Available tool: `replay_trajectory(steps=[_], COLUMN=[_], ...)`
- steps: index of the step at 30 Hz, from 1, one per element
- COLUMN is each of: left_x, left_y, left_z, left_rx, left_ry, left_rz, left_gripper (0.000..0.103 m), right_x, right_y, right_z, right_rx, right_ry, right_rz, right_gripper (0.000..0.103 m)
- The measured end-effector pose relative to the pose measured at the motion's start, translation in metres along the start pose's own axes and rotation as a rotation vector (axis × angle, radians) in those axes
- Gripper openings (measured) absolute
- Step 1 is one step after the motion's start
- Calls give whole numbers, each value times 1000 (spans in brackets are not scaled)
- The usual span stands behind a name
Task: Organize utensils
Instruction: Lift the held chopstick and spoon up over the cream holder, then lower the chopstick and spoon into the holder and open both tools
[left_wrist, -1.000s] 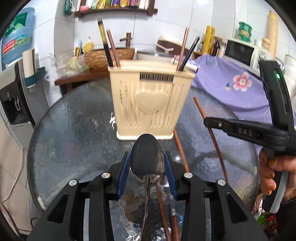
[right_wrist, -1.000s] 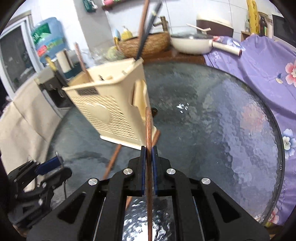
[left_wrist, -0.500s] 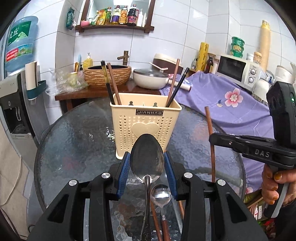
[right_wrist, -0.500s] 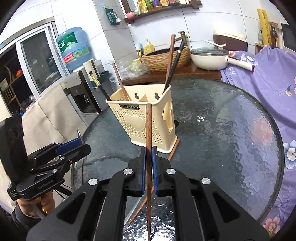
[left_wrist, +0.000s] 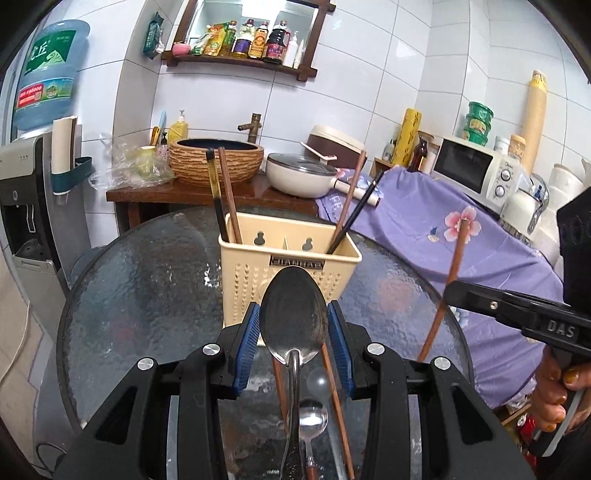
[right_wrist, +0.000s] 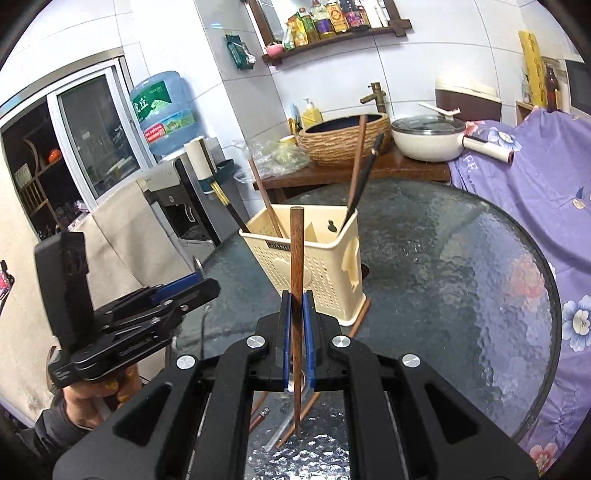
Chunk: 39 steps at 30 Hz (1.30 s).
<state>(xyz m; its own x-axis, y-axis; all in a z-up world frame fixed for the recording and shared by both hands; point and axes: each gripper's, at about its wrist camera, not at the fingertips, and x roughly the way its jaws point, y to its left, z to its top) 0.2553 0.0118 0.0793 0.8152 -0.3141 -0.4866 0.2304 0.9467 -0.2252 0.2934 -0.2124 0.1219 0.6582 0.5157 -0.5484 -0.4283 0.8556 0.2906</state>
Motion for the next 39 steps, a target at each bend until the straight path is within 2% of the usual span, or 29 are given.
replay_trajectory(steps=[8,14,19,22,29,39], left_x=[-3,-3,4,12,40,61], left_y=[0,-6,-8,-6,10,14], left_z=[44,91,121,131,135,105], left_rx=[-25,-25,-30,-47,-88,-46], left_ry=[-113,-239,-346,-379,-416,-400], left_rz=[17,40,42,48,86,92], left_gripper=[36,36,36,36,36,36], right_x=[-11,-24,-30,-30,-3,52], right_y=[17,34,45,48,41,23], right_z=[32,73,112,133,152,119], right_rx=[-40,-80,-117,-131,-126,-133], right_ry=[-44,-150,-252,-309,-377,-307], right_rz=[10,16,-15,-55,-116,-159], right_gripper=[7,7,7,7,7,7])
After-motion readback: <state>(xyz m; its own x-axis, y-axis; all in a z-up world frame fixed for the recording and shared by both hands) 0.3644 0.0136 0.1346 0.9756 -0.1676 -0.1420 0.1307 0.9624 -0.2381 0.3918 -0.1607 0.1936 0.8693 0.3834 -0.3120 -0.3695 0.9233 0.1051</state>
